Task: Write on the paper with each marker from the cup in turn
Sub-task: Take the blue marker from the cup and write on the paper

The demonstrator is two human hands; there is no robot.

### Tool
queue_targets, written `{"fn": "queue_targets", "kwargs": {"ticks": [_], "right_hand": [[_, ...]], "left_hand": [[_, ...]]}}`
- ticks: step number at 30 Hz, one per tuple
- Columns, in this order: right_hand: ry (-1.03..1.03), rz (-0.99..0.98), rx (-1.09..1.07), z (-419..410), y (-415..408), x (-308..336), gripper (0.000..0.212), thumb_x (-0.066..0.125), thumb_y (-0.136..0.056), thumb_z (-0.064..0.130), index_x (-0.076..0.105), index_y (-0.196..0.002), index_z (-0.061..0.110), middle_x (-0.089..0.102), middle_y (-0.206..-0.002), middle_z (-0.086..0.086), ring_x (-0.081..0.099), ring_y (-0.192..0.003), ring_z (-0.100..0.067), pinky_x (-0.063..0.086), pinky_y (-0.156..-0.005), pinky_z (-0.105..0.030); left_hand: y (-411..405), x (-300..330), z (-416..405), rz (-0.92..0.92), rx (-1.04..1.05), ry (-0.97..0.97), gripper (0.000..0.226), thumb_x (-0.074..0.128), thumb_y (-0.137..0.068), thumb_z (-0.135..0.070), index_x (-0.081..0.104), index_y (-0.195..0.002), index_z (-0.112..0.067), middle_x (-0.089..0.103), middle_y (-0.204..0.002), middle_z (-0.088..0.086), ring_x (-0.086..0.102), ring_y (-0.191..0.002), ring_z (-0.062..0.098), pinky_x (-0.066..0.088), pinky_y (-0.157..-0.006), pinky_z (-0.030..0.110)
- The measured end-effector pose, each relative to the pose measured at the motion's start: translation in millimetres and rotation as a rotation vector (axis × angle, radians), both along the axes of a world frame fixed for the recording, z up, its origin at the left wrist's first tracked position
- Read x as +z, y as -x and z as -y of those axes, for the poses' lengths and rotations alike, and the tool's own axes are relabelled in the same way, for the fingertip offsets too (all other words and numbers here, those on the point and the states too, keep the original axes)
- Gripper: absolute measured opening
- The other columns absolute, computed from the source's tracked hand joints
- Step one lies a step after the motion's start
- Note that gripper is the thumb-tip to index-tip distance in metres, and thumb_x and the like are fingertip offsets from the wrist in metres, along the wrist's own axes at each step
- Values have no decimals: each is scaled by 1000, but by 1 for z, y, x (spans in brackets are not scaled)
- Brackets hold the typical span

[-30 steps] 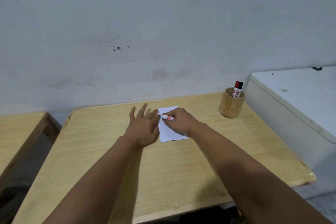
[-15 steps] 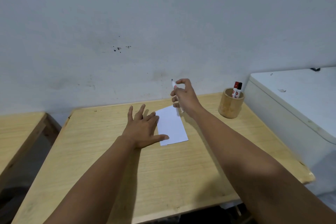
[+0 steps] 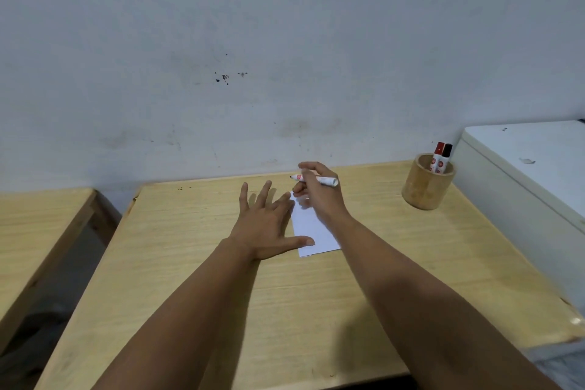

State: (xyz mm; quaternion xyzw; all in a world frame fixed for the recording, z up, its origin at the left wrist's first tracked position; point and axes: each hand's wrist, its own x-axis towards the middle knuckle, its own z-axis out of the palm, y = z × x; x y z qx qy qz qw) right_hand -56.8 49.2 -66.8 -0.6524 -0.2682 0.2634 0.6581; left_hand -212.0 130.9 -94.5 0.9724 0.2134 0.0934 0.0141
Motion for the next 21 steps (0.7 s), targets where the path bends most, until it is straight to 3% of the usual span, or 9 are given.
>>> {"fn": "queue_targets", "kwargs": {"ticks": [4, 9, 14, 18, 21], "right_hand": [[25, 77, -25, 3, 9, -16, 21, 71, -94, 37, 79, -84, 20, 77, -71, 0, 68, -56, -11, 51, -52, -26], [44, 107, -66, 1, 12, -21, 25, 66, -97, 34, 71, -76, 22, 81, -76, 3, 70, -59, -5, 49, -50, -22], [69, 123, -72, 2, 11, -22, 21, 67, -94, 34, 73, -78, 23, 81, -79, 1, 72, -60, -10, 54, -53, -24], [107, 155, -96, 1, 9, -23, 30, 74, -90, 48, 69, -70, 25, 80, -74, -4, 75, -63, -17, 55, -53, -27], [110, 123, -72, -2, 8, -24, 31, 72, -90, 47, 67, -67, 27, 83, -76, -3, 70, -57, -11, 52, -52, -25]], "left_hand": [[6, -8, -2, 35, 78, 23, 120, 21, -67, -106, 14, -163, -33, 11, -173, -4, -17, -158, 28, -22, -115, 66], [13, -11, -5, 18, 196, 128, 133, 23, -55, -111, 14, -163, -35, -3, -174, -2, -26, -156, 28, -22, -116, 64], [12, -10, -5, 16, 184, 205, 129, 28, -53, -112, 23, -159, -40, 2, -174, -2, -22, -157, 25, -12, -121, 65], [12, -9, -4, 18, 192, 233, 128, 31, -52, -112, 29, -158, -39, 11, -173, -3, -20, -158, 24, -5, -123, 65], [13, -9, -3, 38, 188, 211, 128, 33, -51, -112, 31, -156, -39, 12, -173, -2, -23, -157, 27, -8, -122, 65]]}}
